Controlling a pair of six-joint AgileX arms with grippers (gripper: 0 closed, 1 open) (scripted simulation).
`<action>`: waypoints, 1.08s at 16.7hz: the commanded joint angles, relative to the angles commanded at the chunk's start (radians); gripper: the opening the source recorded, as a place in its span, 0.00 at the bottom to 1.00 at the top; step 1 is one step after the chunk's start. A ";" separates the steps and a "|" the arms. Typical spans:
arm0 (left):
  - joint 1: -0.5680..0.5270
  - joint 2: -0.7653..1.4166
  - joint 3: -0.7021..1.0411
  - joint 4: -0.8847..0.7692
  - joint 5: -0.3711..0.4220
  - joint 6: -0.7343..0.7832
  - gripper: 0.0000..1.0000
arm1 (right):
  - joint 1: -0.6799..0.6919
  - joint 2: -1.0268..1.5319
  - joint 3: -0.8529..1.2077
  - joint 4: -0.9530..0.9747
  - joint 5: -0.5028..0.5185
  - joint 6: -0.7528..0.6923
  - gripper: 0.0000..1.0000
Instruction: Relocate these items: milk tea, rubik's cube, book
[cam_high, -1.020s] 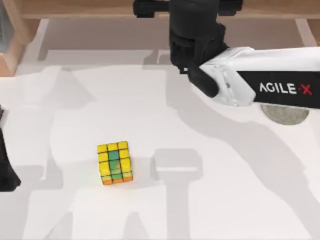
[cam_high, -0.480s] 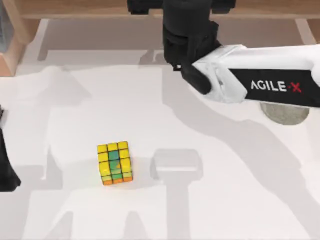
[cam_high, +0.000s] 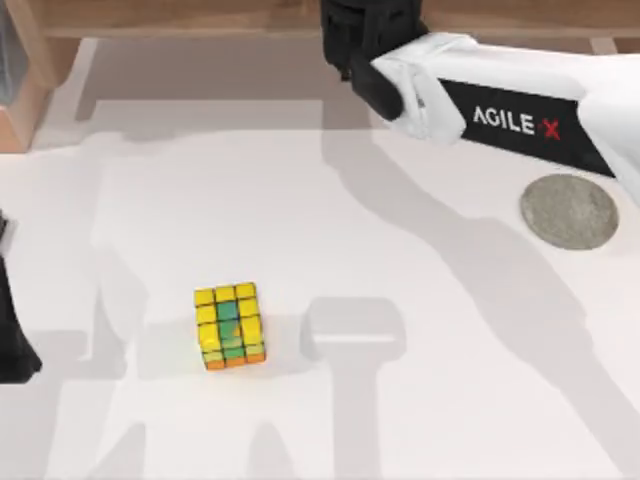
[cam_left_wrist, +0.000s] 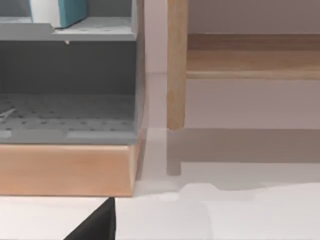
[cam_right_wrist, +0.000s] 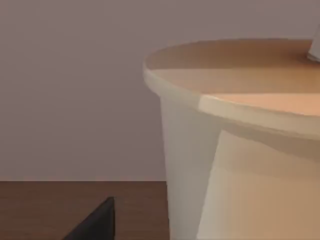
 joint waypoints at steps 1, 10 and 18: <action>0.000 0.000 0.000 0.000 0.000 0.000 1.00 | -0.007 0.013 0.023 -0.011 -0.007 0.000 1.00; 0.000 0.000 0.000 0.000 0.000 0.000 1.00 | -0.011 0.022 0.038 -0.019 -0.011 0.001 0.70; 0.000 0.000 0.000 0.000 0.000 0.000 1.00 | -0.011 0.022 0.038 -0.019 -0.011 0.001 0.10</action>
